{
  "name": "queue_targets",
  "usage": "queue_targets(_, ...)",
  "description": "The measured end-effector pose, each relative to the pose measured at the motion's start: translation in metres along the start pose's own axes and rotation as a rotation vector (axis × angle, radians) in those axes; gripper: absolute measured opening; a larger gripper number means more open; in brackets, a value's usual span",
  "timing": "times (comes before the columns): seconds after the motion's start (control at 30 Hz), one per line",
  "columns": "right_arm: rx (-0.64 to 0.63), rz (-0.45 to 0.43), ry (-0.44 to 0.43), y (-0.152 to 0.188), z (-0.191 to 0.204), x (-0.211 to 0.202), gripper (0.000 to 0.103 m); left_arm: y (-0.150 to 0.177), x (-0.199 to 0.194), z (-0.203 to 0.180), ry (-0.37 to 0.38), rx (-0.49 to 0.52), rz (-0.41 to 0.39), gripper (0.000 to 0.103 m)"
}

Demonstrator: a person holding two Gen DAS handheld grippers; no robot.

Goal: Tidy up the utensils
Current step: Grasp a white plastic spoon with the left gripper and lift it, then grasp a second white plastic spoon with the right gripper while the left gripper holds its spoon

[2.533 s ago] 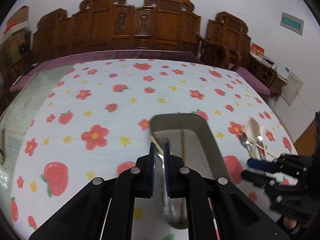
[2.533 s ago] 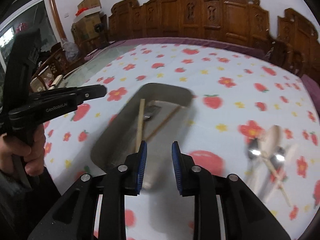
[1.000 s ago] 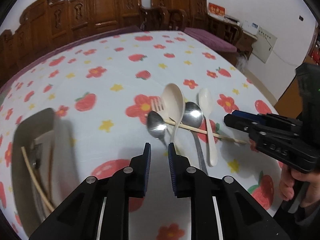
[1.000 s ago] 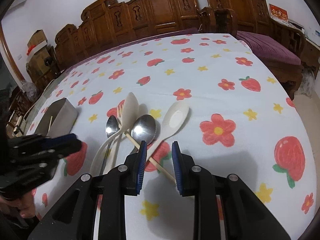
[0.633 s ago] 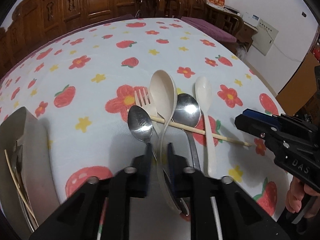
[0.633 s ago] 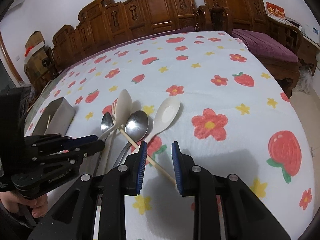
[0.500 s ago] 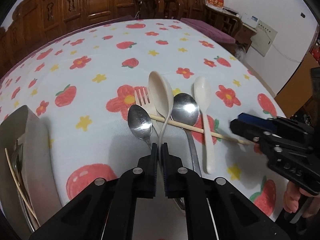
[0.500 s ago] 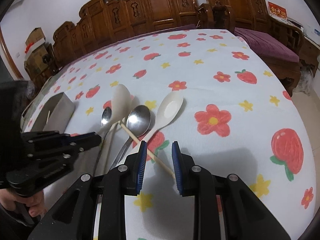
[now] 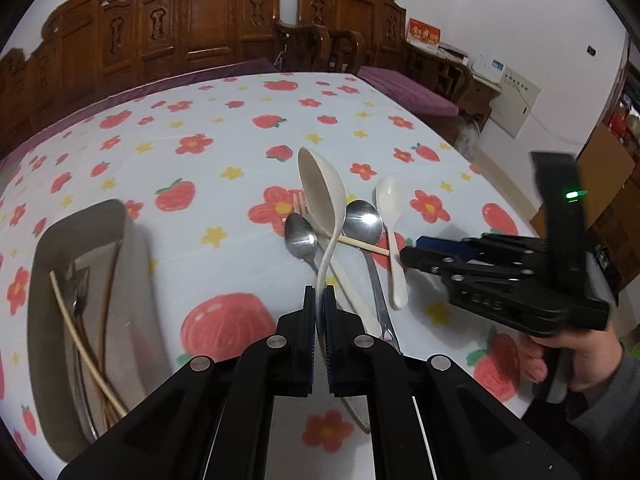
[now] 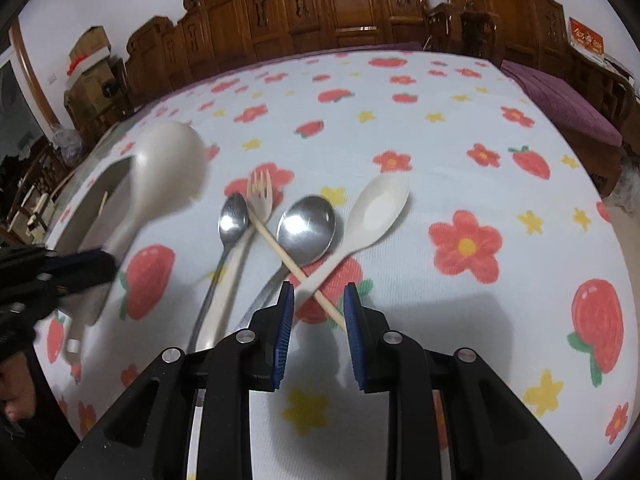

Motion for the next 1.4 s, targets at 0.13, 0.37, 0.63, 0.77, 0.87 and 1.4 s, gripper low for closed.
queue_targets(0.13, -0.012, 0.015, -0.006, 0.004, 0.005, 0.003, 0.028, 0.004, -0.012, 0.009, -0.009, -0.024, -0.009, 0.003)
queue_targets(0.37, -0.056, 0.036, -0.012, 0.012, 0.016, -0.001, 0.018, 0.009, -0.026, 0.019, -0.031, -0.026, -0.016, 0.003)
queue_targets(0.63, -0.117, 0.058, 0.031, 0.021, 0.019, -0.001, 0.017, 0.012, -0.035, 0.023, -0.04, -0.033, -0.024, 0.003)
queue_targets(0.77, -0.127, 0.053, 0.04, 0.02, 0.019, -0.001, 0.017, 0.012, -0.036, 0.023, -0.04, -0.032, -0.025, 0.003)
queue_targets(0.87, -0.108, 0.047, 0.047, 0.018, 0.015, -0.003, 0.017, 0.012, -0.036, 0.024, -0.04, -0.034, -0.026, 0.003)
queue_targets(1.4, 0.107, -0.006, 0.039, -0.005, 0.001, 0.015, 0.04, 0.016, -0.042, 0.019, -0.021, -0.035, -0.036, 0.003)
Point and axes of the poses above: each gripper's, at about its wrist camera, not at the fingertips, and x roughly the way its jaws point, z to its left, y to its underside, the point moved 5 cm from there along x, roughly the way its jaws point, and after that the axes turned 4 degrees about -z, right-handed, at the moved point
